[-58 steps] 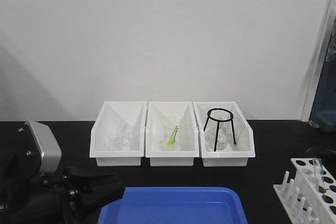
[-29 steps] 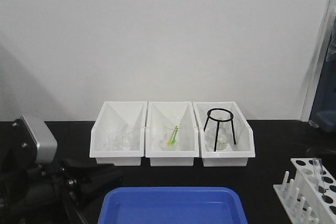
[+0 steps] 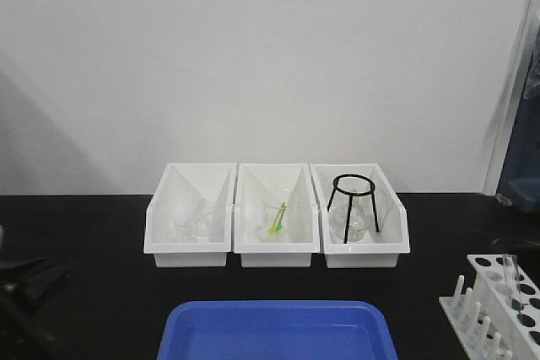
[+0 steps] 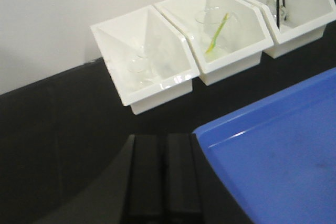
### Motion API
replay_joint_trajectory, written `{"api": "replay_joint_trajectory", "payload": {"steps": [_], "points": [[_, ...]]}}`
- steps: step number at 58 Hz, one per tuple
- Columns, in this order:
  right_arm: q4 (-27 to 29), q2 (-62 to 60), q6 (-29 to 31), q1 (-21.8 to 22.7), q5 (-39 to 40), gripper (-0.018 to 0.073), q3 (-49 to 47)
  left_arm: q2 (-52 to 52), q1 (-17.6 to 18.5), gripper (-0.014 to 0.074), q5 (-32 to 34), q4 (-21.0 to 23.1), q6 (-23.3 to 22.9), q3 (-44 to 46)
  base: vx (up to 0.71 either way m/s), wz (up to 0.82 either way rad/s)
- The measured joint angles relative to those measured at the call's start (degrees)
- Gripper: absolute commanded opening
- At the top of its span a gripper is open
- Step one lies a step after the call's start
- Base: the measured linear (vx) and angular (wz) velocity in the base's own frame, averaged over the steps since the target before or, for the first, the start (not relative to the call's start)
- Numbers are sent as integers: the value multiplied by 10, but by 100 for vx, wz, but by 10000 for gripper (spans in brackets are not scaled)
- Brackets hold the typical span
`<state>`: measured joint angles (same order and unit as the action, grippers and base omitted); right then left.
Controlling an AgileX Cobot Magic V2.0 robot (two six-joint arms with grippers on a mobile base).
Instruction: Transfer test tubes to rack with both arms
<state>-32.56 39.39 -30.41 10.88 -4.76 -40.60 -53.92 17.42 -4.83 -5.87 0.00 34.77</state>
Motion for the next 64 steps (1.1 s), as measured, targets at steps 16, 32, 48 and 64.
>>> {"api": "replay_joint_trajectory", "payload": {"steps": [16,32,48,64], "points": [[0,0,0,0,0,-8,0,321,-89,-20,15,4,0,-203,0,0],[0,-1,0,0,0,-8,0,542,-113,-20,-31,4,0,-359,0,0],[0,-2,0,0,0,-8,0,543,-113,-20,-66,6,-34,-363,0,0],[0,-2,0,0,0,-8,0,544,-113,-20,-79,6,-37,-365,0,0]]}}
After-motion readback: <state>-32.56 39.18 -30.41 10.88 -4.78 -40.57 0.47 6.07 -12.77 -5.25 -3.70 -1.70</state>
